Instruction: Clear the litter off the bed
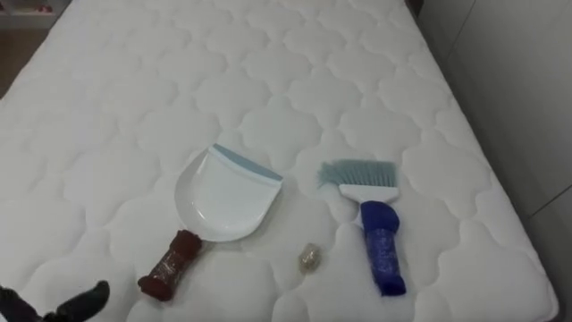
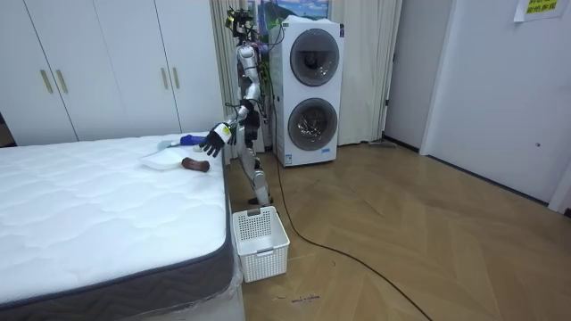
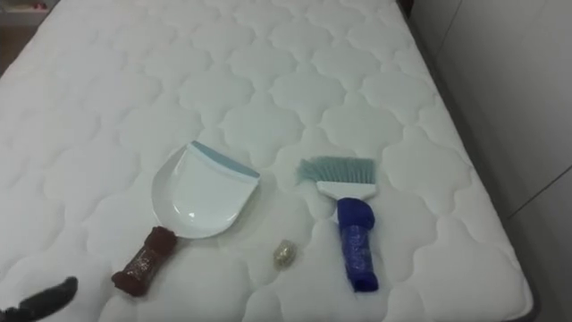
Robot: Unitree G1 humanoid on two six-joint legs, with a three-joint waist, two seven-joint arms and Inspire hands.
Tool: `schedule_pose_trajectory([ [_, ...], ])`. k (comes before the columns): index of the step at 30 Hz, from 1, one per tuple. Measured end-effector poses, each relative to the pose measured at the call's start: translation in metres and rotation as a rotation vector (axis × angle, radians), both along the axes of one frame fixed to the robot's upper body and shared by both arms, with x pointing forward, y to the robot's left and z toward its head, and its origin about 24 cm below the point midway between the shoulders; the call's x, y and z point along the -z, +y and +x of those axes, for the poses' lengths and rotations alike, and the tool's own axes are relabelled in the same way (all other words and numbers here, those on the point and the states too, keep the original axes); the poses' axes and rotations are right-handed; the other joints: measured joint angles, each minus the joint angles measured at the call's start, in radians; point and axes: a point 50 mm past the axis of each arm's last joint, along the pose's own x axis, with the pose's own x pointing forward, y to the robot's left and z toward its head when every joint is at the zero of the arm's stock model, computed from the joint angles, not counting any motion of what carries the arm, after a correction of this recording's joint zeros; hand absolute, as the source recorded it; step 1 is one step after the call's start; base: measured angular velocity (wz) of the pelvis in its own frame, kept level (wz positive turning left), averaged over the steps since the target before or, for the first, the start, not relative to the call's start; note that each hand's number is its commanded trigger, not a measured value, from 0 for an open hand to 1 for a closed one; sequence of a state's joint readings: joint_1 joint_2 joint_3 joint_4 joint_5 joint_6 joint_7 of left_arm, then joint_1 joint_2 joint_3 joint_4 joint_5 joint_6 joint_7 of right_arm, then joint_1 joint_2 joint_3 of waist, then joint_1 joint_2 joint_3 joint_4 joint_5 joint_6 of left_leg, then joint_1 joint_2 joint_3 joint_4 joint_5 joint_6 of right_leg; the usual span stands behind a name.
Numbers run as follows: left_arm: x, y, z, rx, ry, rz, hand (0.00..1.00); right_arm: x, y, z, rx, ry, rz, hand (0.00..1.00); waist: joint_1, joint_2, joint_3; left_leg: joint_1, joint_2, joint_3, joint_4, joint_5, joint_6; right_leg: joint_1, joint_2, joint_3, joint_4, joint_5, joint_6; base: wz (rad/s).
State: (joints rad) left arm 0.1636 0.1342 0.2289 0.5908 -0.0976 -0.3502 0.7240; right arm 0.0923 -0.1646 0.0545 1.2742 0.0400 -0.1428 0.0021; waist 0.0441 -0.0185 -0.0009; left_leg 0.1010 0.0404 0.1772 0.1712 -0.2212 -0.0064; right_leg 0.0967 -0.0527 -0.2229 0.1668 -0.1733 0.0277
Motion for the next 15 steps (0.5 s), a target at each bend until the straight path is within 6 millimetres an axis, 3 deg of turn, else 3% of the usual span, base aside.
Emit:
schedule_pose_trajectory([
  [7, -0.031, -0.006, 0.020, 0.030, -0.158, 0.084, 0.00, 0.000, 0.002, 0.000, 0.005, -0.007, 0.011, 0.00, -0.011, -0.009, -0.0011, -0.003, -0.001, -0.003, 0.000, 0.000, 0.000, -0.005, 0.000, -0.003, -0.013, 0.000, 0.000, 0.01],
  [15, -0.055, -0.030, 0.048, 0.277, -0.225, 0.194, 0.00, 0.000, 0.003, 0.002, 0.018, -0.014, 0.054, 0.00, -0.022, -0.006, 0.0067, -0.002, -0.002, -0.021, 0.000, 0.000, 0.000, 0.012, 0.001, -0.014, -0.017, 0.000, 0.000, 0.04],
])
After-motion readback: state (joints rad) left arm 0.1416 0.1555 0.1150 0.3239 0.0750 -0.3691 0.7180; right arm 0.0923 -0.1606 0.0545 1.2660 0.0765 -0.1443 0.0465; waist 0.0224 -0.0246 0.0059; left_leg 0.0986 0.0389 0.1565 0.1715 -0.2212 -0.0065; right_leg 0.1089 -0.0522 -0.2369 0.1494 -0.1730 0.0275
